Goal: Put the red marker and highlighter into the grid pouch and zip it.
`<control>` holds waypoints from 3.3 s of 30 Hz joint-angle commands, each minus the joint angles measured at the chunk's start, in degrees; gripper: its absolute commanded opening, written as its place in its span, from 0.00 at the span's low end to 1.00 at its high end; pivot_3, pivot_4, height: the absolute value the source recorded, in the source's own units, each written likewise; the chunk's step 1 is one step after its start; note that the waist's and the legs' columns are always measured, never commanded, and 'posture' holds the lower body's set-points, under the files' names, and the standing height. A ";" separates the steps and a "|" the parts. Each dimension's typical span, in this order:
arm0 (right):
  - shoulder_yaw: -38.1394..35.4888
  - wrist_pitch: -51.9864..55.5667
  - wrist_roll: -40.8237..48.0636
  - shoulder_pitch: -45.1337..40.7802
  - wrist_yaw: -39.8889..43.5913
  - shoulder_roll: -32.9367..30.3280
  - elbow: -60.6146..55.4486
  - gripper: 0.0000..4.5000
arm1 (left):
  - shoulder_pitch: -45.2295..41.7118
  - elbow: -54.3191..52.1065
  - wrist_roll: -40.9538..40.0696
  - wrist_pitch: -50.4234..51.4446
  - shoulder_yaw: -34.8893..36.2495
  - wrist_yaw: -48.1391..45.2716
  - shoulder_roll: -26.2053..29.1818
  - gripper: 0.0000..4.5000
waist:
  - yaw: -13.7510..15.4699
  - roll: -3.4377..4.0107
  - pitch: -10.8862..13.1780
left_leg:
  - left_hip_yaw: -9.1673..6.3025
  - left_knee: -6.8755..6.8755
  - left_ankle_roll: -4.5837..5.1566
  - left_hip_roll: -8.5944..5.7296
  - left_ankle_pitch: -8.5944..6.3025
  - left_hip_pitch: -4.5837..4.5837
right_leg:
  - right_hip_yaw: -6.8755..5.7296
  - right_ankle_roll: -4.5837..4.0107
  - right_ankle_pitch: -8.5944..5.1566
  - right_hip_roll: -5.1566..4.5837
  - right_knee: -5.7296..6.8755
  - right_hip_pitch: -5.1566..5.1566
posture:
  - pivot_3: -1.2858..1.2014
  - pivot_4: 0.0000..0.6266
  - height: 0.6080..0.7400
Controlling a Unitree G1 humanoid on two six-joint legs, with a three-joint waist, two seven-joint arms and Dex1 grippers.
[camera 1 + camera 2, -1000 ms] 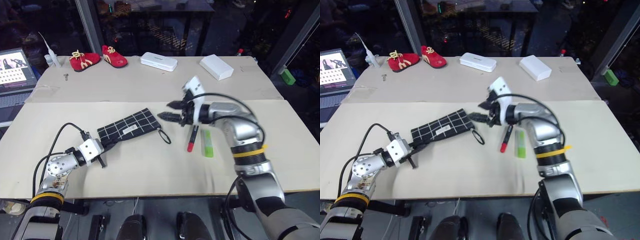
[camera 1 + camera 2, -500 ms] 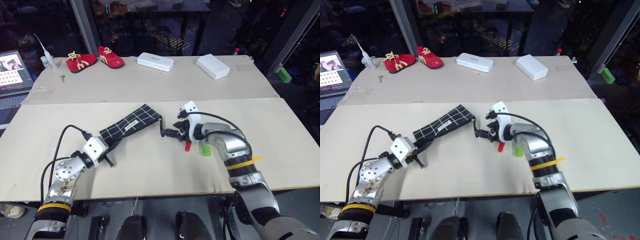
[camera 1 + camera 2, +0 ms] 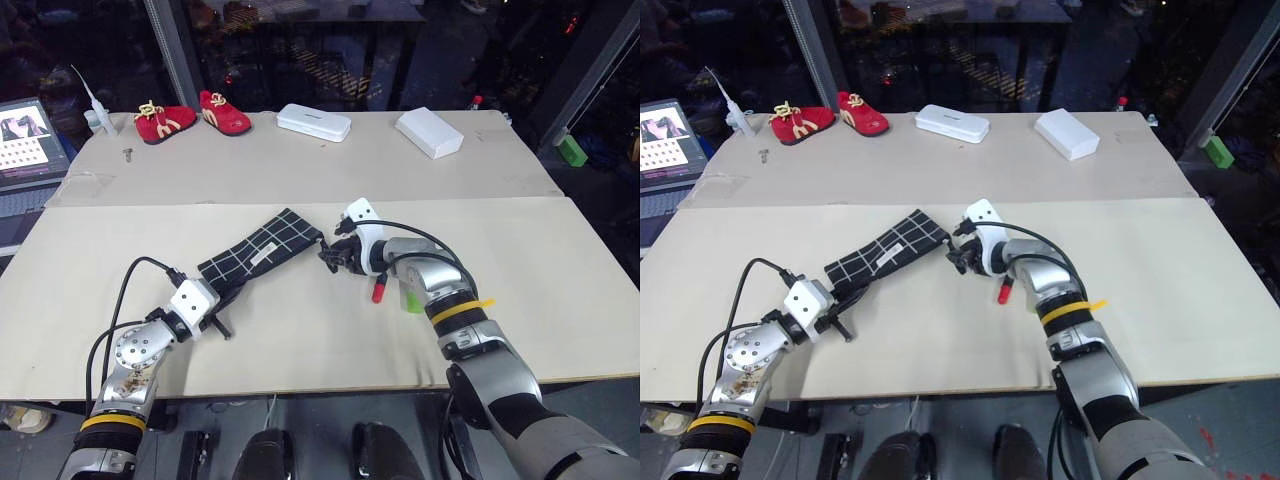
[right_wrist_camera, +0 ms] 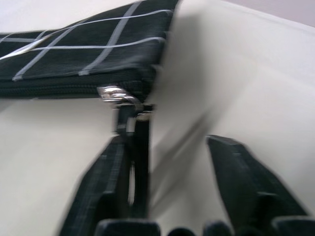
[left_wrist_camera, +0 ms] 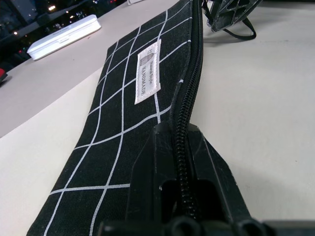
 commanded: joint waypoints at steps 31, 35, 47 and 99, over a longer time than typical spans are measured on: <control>17.28 -3.52 -7.65 -6.69 10.80 12.05 -5.66 0.00 | -4.82 4.54 0.71 -2.72 -0.55 -0.95 -3.95 0.00 | -0.21 0.00 0.00 | -0.01 0.01 -0.03 0.00 0.02 -0.02 | -0.06 -0.02 0.01 0.01 0.17 -0.03 | 0.52 0.24 1.00; 17.85 -1.76 -6.59 -6.25 14.21 12.25 -8.44 0.00 | -5.43 5.01 0.74 -2.76 -0.57 -1.55 -4.13 0.00 | 0.11 -0.01 0.00 | -0.02 0.01 -0.02 -0.04 0.01 -0.07 | -0.09 -0.01 0.02 -0.04 0.12 -0.01 | 0.52 0.24 1.00; 10.32 13.26 -0.67 3.65 16.40 -1.08 -27.22 0.63 | -6.16 4.74 0.80 -2.80 -0.69 -2.16 -4.85 0.00 | 0.54 -0.02 -0.01 | -0.08 0.02 -0.03 -0.09 0.02 -0.17 | -0.15 0.01 0.03 -0.10 0.08 -0.02 | 0.52 0.24 1.00; -9.26 27.47 1.61 29.15 -21.14 -15.05 -44.78 0.23 | -3.00 -0.72 -0.36 -0.64 0.28 0.93 -6.29 0.00 | 0.37 -0.18 -0.03 | -0.05 0.03 0.00 -0.03 -0.02 0.75 | 0.04 0.02 -0.05 -0.03 -0.21 0.78 | 0.52 0.24 1.00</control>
